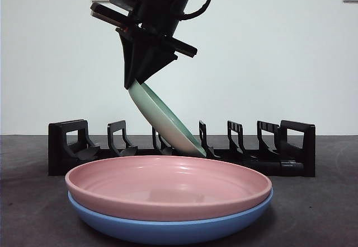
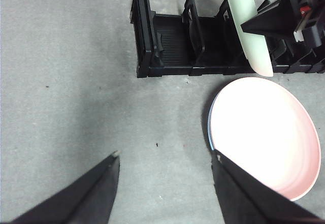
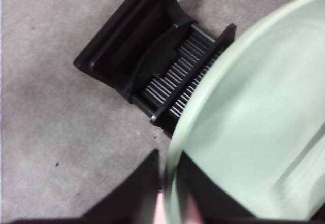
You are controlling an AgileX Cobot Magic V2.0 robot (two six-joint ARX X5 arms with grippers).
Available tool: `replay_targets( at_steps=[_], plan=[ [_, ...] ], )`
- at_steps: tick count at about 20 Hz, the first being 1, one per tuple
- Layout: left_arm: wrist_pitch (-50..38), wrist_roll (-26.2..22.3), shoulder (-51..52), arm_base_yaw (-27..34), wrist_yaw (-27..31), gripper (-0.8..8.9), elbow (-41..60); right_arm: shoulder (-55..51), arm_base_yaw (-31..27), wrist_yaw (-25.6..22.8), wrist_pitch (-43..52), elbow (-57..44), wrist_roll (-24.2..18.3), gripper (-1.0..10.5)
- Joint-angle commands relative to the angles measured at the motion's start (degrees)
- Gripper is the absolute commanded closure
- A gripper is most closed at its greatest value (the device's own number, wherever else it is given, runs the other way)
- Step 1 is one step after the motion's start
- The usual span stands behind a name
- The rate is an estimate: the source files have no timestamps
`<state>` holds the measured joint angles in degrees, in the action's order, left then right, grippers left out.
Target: Place the plate
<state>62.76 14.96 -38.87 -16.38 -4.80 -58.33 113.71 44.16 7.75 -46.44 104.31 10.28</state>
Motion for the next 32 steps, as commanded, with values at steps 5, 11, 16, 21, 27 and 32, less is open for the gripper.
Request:
replay_targets(
  at_steps=[5,11,16,21,27,32],
  plan=[
    [-1.1,-0.3,-0.2,-0.1,0.1,5.33,-1.2,0.4,0.6,3.8,-1.8,4.1,-0.6,9.3],
    [-1.1,-0.3,-0.2,-0.1,0.1,5.33,-1.2,-3.6,0.8,4.4,-7.9,8.8,-4.1,9.3],
    [-1.2,-0.3,-0.2,-0.1,0.1,5.33,-1.2,-9.7,2.5,4.3,-10.1,9.2,-8.0,9.3],
    [-1.2,0.3,-0.2,-0.1,0.2,5.33,-1.2,-18.0,5.5,0.1,-10.2,6.8,-10.2,9.3],
    [-1.3,1.2,-0.2,-0.1,0.2,5.33,-1.2,-33.6,9.2,-6.2,1.0,-13.2,-11.5,9.3],
    [-2.7,1.2,-0.2,-0.1,0.8,5.33,-1.2,-46.1,15.2,-13.5,4.2,-29.0,-12.9,9.3]
  ],
)
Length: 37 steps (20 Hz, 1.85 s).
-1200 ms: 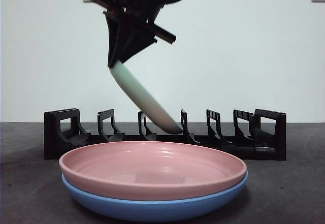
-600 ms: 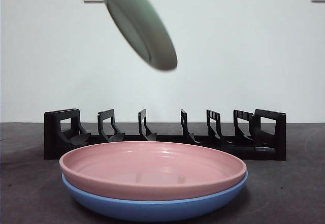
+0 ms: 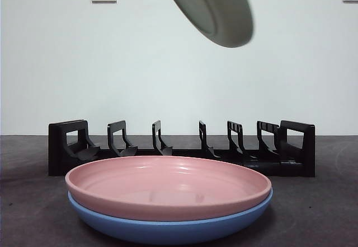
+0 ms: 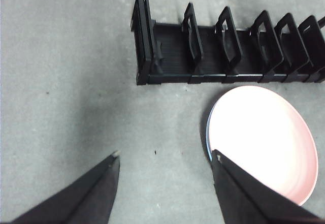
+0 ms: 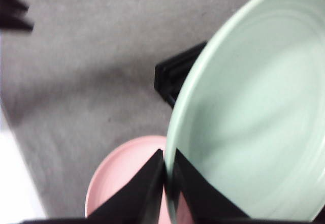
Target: Place the plate
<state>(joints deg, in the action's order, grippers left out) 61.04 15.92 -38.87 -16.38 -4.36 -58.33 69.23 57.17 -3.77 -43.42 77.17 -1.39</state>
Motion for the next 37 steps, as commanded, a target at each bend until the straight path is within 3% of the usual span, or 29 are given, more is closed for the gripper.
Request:
replay_targets(
  at_steps=[1,6,13,22,31,37],
  plan=[
    [-1.2,0.2,-0.2,-0.1,0.4,5.33,-1.2,-3.1,3.5,-3.1,1.1,-3.6,-1.2,9.3],
    [-1.5,0.5,-0.2,-0.1,0.7,5.34,-1.2,-5.5,14.3,-9.9,-5.7,-10.0,-1.2,9.3],
    [-2.3,1.7,-0.2,-0.1,2.3,5.33,-1.2,-0.3,22.6,-11.3,-6.7,-13.0,-3.2,9.3],
    [-2.3,2.8,-0.2,-0.1,2.3,5.33,-1.2,12.8,22.5,-11.0,-4.7,-13.0,-11.1,9.3],
    [-2.3,3.0,-0.2,-0.1,2.3,5.33,-1.2,19.2,20.2,-7.8,-1.0,-13.0,-11.5,9.3],
    [-2.3,3.0,-0.2,-0.1,2.3,5.33,-1.2,20.3,16.5,-2.5,-0.5,-13.0,-11.4,9.3]
  ],
)
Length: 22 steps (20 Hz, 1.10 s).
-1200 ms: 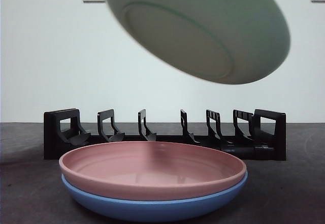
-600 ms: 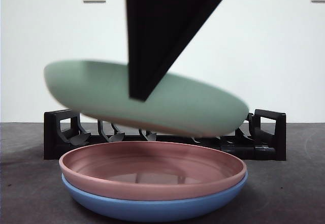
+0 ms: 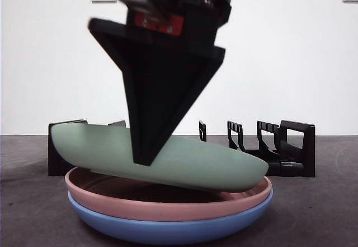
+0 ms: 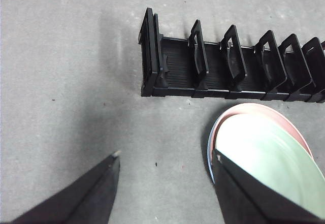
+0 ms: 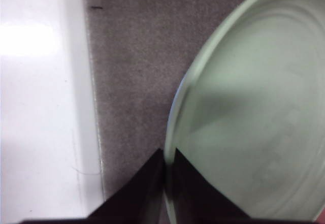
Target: Place the plate
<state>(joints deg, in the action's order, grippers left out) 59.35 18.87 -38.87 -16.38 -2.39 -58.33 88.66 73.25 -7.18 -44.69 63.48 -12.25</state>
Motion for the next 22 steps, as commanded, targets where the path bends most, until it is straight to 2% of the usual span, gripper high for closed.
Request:
replay_targets(
  at_steps=[1,6,10,13,15,18,22],
  plan=[
    [-0.6,0.1,-0.2,-0.1,0.3,5.33,-1.2,0.9,-0.1,1.9,0.8,0.7,-0.6,9.3],
    [-0.6,0.1,-0.2,-0.1,0.3,5.33,-1.2,0.9,-1.3,7.9,0.4,0.7,-0.1,9.0],
    [-0.6,0.1,-0.2,-0.1,0.3,5.33,-1.2,0.8,-1.2,9.4,-0.5,0.7,1.3,6.8],
    [-0.7,0.0,-0.2,-0.1,0.3,5.33,-1.2,-1.8,-1.2,10.2,-0.7,1.1,3.7,6.5],
    [-0.7,0.0,-0.4,-0.1,0.3,5.33,-1.2,-6.3,-1.7,6.7,-0.2,1.1,4.3,6.5],
    [-0.7,0.0,-0.5,-0.1,0.3,5.33,-1.2,-14.6,-5.8,-2.0,-0.1,1.1,4.2,6.5],
    [-0.7,0.0,-0.5,-0.1,0.3,5.33,-1.2,-24.5,-20.9,-4.9,-0.1,1.0,3.7,6.5]
  ],
)
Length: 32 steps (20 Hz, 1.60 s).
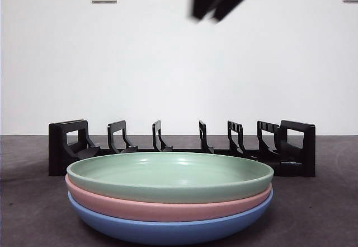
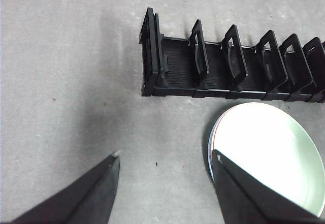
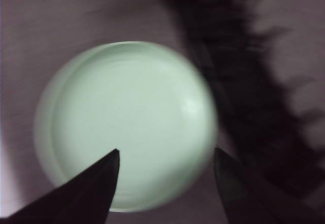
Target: Place the plate
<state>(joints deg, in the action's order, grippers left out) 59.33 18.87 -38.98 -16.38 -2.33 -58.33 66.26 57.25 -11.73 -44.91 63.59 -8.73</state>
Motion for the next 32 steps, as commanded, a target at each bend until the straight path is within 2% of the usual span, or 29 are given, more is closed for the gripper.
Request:
replay_targets(
  at_steps=[1,5,7,9,11,12,13,16,25,27,28,32],
  plan=[
    [-0.7,0.0,-0.4,-0.1,0.2,5.33,-1.2,-4.1,-9.6,-0.3,0.1,0.9,-1.0,6.5],
    [-2.2,-0.7,-0.3,-0.1,0.8,5.33,-1.2,-8.7,-27.9,3.1,1.3,0.9,-5.8,6.5],
    [-2.4,-1.7,-0.3,-0.1,1.1,5.33,-1.2,-9.1,-34.6,5.8,3.5,0.9,-4.2,6.5],
    [-1.9,-1.7,-0.3,-0.1,1.1,5.33,-1.2,-9.0,-38.9,5.7,4.5,0.9,-3.9,6.5],
    [-1.8,-1.7,-0.2,-0.1,1.1,5.34,-1.2,-9.1,-39.8,6.0,2.5,1.0,-3.3,6.6],
    [-2.0,-1.8,0.0,-0.1,1.1,5.75,-1.2,-9.1,-39.8,5.9,1.4,1.0,-3.3,8.2],
    [-1.9,-2.3,0.0,-0.1,0.8,8.33,-1.2,-9.0,-39.8,5.9,1.5,1.0,-3.8,9.4],
    [-3.1,-6.0,-0.1,-0.1,0.5,8.06,-1.2,-9.1,-39.8,6.7,2.5,1.0,-3.4,9.2],
    [-3.7,-6.1,0.7,-0.2,0.6,8.06,-1.1,-9.3,-39.8,7.2,2.9,1.0,-3.5,9.2],
    [-5.0,-7.1,3.1,0.0,4.4,8.06,0.8,-9.3,-39.8,7.2,2.9,1.0,-3.5,9.2],
    [-8.3,-7.4,5.5,0.5,6.1,8.06,4.2,-9.3,-39.8,7.2,2.9,1.0,-3.5,9.2],
    [-38.4,-11.0,20.4,7.2,6.4,8.06,30.6,-9.3,-39.8,7.2,2.9,1.0,-3.5,9.2]
  ],
)
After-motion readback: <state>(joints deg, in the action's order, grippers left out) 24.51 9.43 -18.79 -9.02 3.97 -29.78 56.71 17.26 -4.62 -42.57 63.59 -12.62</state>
